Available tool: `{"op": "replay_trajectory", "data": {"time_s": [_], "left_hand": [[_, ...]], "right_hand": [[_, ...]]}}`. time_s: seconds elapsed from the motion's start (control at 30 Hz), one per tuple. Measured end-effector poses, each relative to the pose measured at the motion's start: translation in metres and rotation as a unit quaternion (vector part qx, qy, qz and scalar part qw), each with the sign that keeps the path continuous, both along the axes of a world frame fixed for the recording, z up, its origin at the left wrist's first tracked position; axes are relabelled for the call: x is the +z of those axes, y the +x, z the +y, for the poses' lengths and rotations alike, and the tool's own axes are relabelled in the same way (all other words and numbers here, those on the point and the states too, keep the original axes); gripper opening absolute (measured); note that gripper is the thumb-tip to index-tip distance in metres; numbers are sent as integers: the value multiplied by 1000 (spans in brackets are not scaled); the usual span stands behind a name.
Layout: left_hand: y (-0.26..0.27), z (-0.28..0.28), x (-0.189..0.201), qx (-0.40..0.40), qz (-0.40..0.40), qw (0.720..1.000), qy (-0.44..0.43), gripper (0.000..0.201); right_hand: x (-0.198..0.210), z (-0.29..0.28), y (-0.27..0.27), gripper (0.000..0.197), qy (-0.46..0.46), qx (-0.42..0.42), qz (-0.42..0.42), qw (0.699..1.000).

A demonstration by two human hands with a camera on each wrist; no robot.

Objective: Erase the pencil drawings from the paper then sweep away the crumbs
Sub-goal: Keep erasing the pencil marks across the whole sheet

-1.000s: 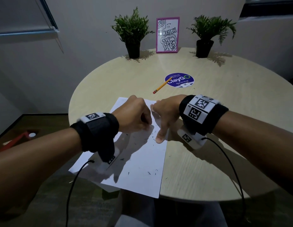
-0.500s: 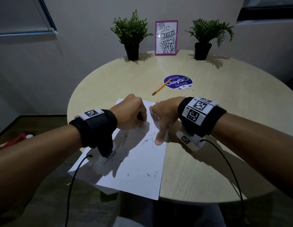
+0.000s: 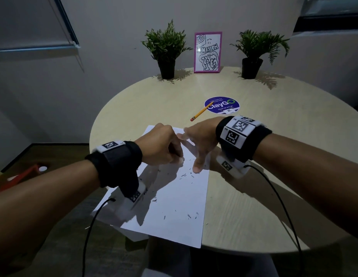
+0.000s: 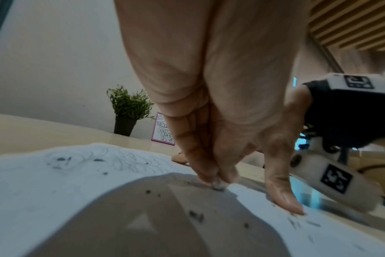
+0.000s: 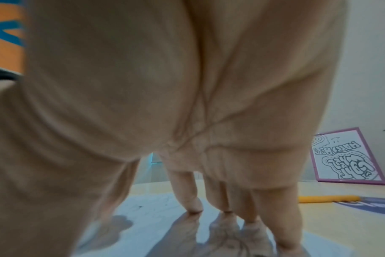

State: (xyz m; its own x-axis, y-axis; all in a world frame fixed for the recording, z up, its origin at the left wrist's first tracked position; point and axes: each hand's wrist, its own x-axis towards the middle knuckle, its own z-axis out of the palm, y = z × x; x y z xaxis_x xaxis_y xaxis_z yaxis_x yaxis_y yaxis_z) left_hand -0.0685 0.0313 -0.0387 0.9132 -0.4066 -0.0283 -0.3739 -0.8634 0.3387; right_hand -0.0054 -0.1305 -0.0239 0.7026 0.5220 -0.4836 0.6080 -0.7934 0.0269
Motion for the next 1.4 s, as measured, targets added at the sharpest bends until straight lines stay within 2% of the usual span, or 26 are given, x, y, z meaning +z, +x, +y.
{"op": "replay_trajectory", "data": {"time_s": [0.1, 0.2, 0.33, 0.47, 0.6, 0.7, 0.8, 1.13, 1.3, 1.4], "left_hand": [[17, 6, 6, 57, -32, 997, -29, 10], [33, 3, 10, 96, -38, 993, -62, 9], [35, -6, 3, 68, -17, 997, -34, 10], [18, -8, -1, -3, -31, 999, 12, 13], [6, -13, 7, -59, 7, 997, 43, 11], [26, -12, 16, -34, -36, 997, 59, 9], [39, -9, 17, 14, -36, 998, 47, 9], [8, -12, 12, -48, 54, 997, 30, 12], [41, -7, 19, 59, -22, 998, 8, 13], [37, -11, 10, 25, -17, 999, 30, 14]], "right_hand": [[-5, 0, 3, 115, -2, 5, 4, 1000], [-6, 1, 4, 109, -7, 0, 7, 1000], [-5, 3, 3, 102, -9, 1, 9, 1000], [-2, 5, 3, 88, -11, 7, 16, 1000], [-2, 4, 5, 84, -11, 12, 20, 1000], [-1, 4, 4, 86, -8, 12, 10, 1000], [-1, 4, 4, 97, -4, 17, 4, 1000], [-4, 3, 4, 83, -5, 4, 21, 1000], [-4, 5, 3, 92, -10, 7, 10, 1000], [2, 3, 1, 91, 0, 12, 13, 1000]]}}
